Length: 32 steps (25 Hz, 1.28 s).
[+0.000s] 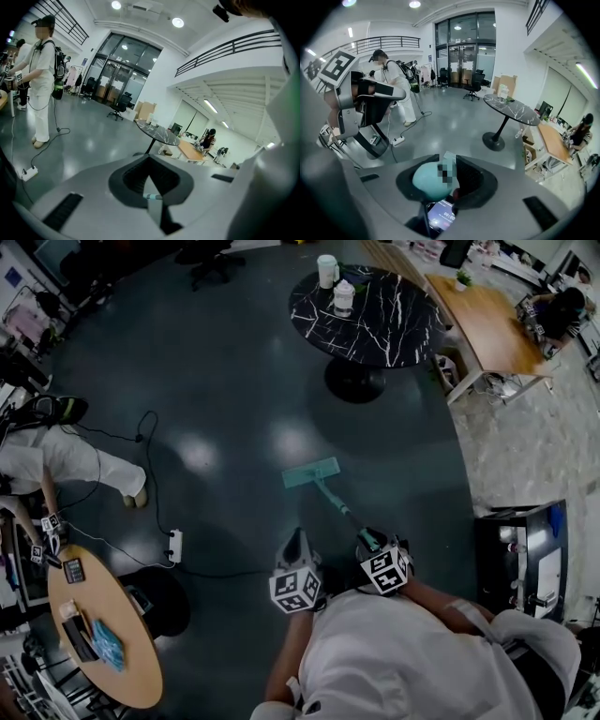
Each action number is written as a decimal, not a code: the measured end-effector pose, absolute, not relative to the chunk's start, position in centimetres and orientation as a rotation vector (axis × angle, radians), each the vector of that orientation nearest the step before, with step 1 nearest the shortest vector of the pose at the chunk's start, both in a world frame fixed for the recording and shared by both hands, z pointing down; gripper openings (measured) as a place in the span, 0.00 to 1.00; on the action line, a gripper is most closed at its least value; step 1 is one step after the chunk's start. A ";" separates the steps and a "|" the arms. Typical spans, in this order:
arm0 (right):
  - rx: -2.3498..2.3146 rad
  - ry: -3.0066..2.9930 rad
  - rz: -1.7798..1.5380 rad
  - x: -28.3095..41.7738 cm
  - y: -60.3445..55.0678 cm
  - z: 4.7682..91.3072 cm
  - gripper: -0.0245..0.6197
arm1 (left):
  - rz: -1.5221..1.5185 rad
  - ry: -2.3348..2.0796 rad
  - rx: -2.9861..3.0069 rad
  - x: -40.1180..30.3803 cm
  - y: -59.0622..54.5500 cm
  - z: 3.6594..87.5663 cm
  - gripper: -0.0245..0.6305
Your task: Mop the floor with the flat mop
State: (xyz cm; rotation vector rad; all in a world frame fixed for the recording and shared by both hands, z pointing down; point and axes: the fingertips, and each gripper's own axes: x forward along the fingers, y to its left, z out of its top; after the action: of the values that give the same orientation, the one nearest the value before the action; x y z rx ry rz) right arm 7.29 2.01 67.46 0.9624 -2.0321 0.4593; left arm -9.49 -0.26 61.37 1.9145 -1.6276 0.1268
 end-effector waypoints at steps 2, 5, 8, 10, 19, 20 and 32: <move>0.968 -2.046 0.436 6.9 1.5 68.2 0.22 | 0.127 -1.624 1.912 -9.4 -0.4 61.5 0.04; 0.967 -2.077 0.358 5.4 -0.2 69.7 0.22 | 0.130 -1.618 1.909 -9.5 -0.7 61.6 0.04; 0.947 -2.099 0.271 3.0 -3.3 71.8 0.22 | 0.138 -1.619 1.905 -9.6 -0.7 61.5 0.04; 0.959 -2.113 0.250 1.7 -6.4 72.9 0.22 | 0.144 -1.625 1.900 -9.8 -0.5 61.5 0.04; 0.991 -2.090 0.238 -2.6 -18.9 75.0 0.22 | 0.157 -1.660 1.844 -11.0 0.7 62.1 0.04; 0.983 -2.090 0.231 -2.8 -19.2 74.9 0.22 | 0.154 -1.664 1.839 -11.1 0.8 62.1 0.04; 0.841 -2.031 0.293 4.5 -7.8 69.5 0.22 | 0.105 -1.669 1.895 -10.7 -0.3 60.6 0.04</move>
State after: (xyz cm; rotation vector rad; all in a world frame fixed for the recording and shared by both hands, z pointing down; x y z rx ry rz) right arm 4.54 -7.83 69.50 0.8410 -2.0312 0.2928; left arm -10.72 -0.26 60.58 1.8946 -1.6693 0.1052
